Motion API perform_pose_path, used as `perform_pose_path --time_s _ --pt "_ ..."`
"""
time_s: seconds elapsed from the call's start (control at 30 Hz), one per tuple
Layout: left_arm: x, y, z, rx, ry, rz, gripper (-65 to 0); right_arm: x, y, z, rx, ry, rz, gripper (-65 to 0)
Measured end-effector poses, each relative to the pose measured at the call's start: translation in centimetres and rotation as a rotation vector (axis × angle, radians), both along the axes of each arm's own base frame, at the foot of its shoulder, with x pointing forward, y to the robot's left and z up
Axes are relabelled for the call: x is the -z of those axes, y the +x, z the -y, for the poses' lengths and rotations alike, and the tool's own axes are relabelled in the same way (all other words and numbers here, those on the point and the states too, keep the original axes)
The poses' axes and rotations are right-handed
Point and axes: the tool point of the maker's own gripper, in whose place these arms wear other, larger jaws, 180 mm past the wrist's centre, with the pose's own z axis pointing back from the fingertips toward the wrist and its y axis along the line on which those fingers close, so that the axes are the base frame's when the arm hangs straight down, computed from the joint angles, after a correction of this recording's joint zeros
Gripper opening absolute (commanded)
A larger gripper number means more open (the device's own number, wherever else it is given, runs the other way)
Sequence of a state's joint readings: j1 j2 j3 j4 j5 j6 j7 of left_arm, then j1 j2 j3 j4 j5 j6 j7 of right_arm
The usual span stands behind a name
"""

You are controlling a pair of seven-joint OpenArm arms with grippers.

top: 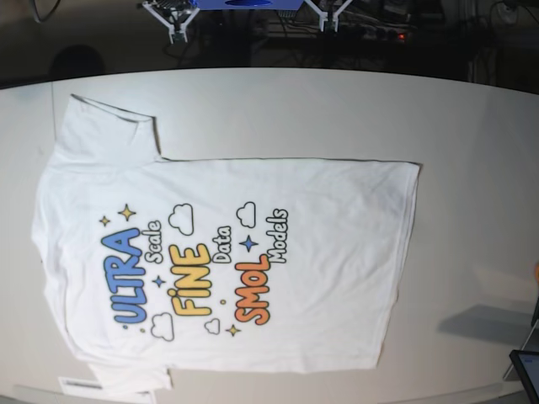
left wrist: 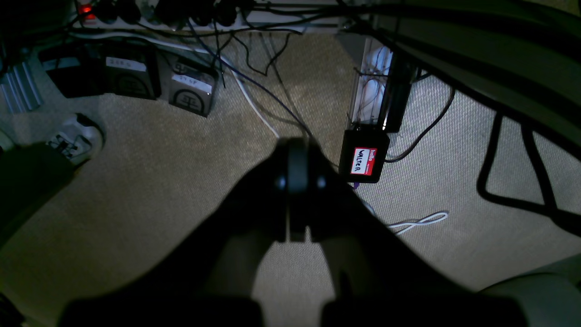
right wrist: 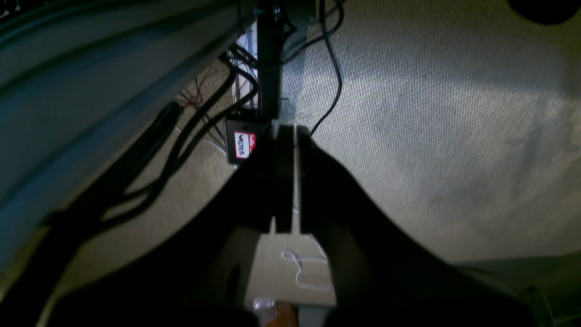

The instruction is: Fold the T-shirt properly

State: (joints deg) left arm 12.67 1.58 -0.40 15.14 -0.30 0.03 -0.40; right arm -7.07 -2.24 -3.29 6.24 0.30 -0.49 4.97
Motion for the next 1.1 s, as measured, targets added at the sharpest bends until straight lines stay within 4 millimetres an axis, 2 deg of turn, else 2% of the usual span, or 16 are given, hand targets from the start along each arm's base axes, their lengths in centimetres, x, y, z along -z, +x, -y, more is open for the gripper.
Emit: perform_pose_path --time_s 0.17,0.23,0.3,0.4,0.43,0.47,0.53,0.57,0.6,0.63,0.67,0.7,0.77,0.8,0.97,1.1 --pt "0.0 0.0 0.0 0.000 0.000 0.001 -63.8 -0.1 -1.5 0.4 0.043 -0.009 -0.029 -62.5" --pt "0.0 -0.1 0.0 0.000 0.000 -0.001 -61.5 -0.1 -1.7 0.7 0.097 -0.017 -0.034 -58.6" --pt "0.0 -0.1 0.0 0.000 0.000 -0.002 -49.9 0.0 -1.5 0.8 0.111 -0.019 -0.032 -44.4" --pt "0.0 -0.2 0.0 0.002 0.000 -0.004 -26.9 0.0 -1.2 0.6 0.069 -0.013 -0.023 -13.8" --pt "0.0 -0.3 0.0 -0.002 -0.001 -0.007 -23.9 0.0 -1.2 0.5 0.047 -0.010 -0.020 -7.0" --pt "0.0 -0.3 0.0 0.004 -0.001 -0.007 -24.5 -0.1 -1.2 0.4 0.026 -0.007 -0.019 -6.2" --pt "0.0 -0.4 0.0 0.002 -0.001 -0.008 -33.3 -0.1 -1.0 0.2 0.006 -0.004 -0.009 -15.7" --pt "0.0 -0.4 0.0 0.002 0.000 -0.008 -42.7 -0.1 -0.8 0.2 0.007 -0.003 -0.001 -25.2" --pt "0.0 -0.4 -0.2 -0.002 0.001 -0.009 -52.6 -0.1 -0.7 0.2 0.010 -0.003 0.006 -36.1" --pt "0.0 -0.4 -0.3 0.003 0.004 -0.010 -65.0 -0.2 -0.5 0.2 0.011 -0.003 0.012 -50.6" --pt "0.0 -0.4 -0.6 -0.004 0.009 -0.009 -65.0 -0.2 -0.5 0.2 0.011 -0.003 0.015 -64.7" --pt "0.0 -0.4 -1.0 0.003 0.014 -0.010 -65.0 -0.2 -0.4 0.3 0.033 -0.006 0.016 -65.0" --pt "-0.1 -0.4 -1.4 0.004 0.022 -0.010 -65.0 -0.1 -0.4 0.8 0.092 -0.016 0.013 -58.0" --pt "-0.1 -0.5 -1.5 0.006 0.023 -0.011 -65.0 -0.1 -0.4 1.0 0.118 -0.021 0.012 -57.3" --pt "-0.2 -1.7 -1.6 0.005 0.023 -0.028 -65.0 -0.1 -0.4 3.0 0.084 -0.050 0.015 -60.4" --pt "-0.4 -2.7 -1.9 0.007 0.028 -0.040 -65.0 -0.1 -0.7 2.4 0.003 -0.036 0.017 -60.8"
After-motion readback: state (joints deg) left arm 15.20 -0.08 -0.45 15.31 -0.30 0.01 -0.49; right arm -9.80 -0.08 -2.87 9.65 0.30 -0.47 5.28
